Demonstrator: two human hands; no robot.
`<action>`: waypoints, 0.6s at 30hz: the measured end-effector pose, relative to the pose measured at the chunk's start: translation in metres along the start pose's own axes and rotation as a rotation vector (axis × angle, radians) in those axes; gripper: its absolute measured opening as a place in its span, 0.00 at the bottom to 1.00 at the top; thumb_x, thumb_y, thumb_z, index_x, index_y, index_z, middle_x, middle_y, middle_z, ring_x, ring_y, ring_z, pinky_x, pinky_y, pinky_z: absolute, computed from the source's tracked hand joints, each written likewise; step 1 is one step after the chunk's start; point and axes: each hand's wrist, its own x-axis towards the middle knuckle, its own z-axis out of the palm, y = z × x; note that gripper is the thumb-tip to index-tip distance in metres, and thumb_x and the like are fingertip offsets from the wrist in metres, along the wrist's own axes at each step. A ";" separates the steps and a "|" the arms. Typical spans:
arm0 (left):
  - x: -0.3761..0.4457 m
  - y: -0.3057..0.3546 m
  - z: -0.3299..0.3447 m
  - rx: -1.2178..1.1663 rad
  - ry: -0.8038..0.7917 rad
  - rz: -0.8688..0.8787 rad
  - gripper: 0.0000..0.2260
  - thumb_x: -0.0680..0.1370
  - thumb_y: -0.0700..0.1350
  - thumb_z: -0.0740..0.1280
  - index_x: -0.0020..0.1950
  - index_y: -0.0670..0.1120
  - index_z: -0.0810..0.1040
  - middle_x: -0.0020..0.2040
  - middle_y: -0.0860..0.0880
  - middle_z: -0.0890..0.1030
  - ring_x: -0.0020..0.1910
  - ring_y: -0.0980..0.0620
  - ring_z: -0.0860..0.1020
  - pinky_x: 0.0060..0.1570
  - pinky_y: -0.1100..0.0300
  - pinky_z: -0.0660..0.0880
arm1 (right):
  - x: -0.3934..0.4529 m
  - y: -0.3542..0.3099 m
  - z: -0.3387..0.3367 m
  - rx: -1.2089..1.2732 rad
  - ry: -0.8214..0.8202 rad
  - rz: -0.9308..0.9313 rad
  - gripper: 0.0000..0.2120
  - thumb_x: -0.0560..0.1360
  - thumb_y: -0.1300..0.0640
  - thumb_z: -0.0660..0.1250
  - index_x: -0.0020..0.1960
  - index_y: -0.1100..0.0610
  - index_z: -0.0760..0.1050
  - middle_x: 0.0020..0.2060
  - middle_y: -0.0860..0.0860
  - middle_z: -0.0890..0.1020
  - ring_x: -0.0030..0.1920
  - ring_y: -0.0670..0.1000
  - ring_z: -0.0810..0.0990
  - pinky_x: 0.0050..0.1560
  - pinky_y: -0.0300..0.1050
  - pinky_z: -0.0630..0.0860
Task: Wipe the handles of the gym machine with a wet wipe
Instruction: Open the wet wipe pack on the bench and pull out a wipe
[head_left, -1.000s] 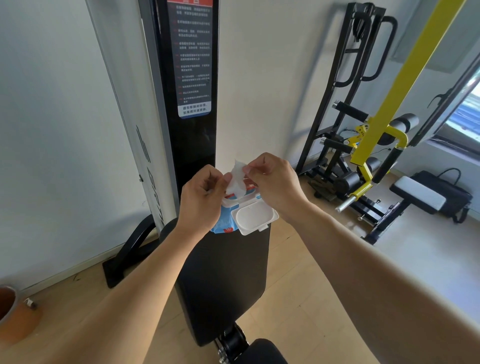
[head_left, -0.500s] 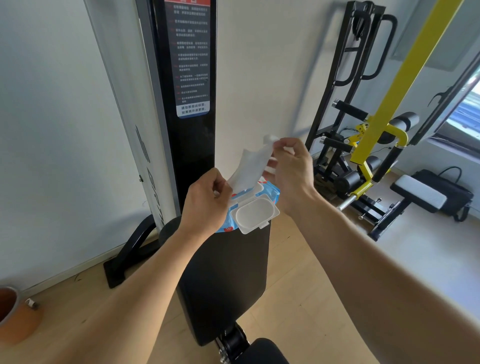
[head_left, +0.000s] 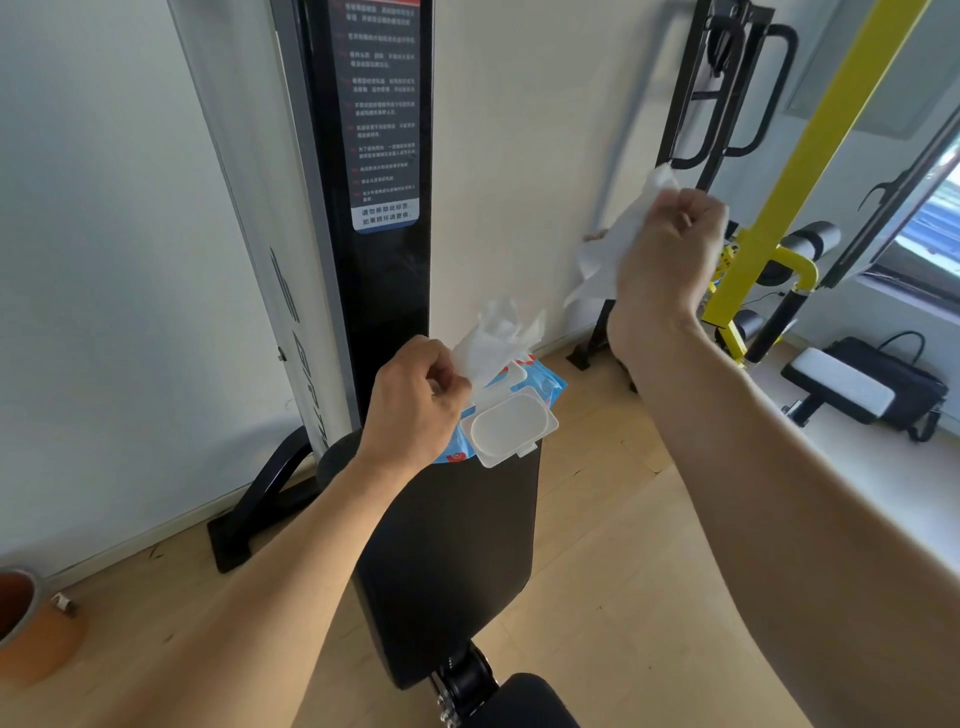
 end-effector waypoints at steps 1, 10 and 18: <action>0.000 0.001 0.000 0.000 0.012 -0.010 0.12 0.74 0.43 0.72 0.40 0.47 0.69 0.39 0.51 0.78 0.38 0.58 0.80 0.37 0.76 0.76 | 0.002 -0.002 -0.002 -0.077 -0.010 -0.046 0.05 0.83 0.57 0.58 0.50 0.53 0.71 0.38 0.46 0.76 0.33 0.45 0.76 0.28 0.43 0.71; 0.000 0.010 -0.006 -0.138 0.001 -0.214 0.13 0.73 0.34 0.66 0.49 0.52 0.75 0.46 0.57 0.80 0.47 0.66 0.77 0.41 0.79 0.71 | -0.028 0.049 -0.020 -0.756 -0.639 0.166 0.20 0.67 0.35 0.75 0.48 0.50 0.82 0.42 0.48 0.85 0.39 0.47 0.82 0.35 0.41 0.75; -0.001 0.009 -0.006 -0.134 0.008 -0.178 0.12 0.78 0.50 0.61 0.48 0.48 0.83 0.46 0.55 0.83 0.44 0.59 0.81 0.44 0.59 0.83 | -0.032 0.049 -0.021 -0.803 -0.937 0.126 0.24 0.66 0.41 0.79 0.58 0.46 0.79 0.48 0.47 0.84 0.44 0.47 0.84 0.37 0.36 0.82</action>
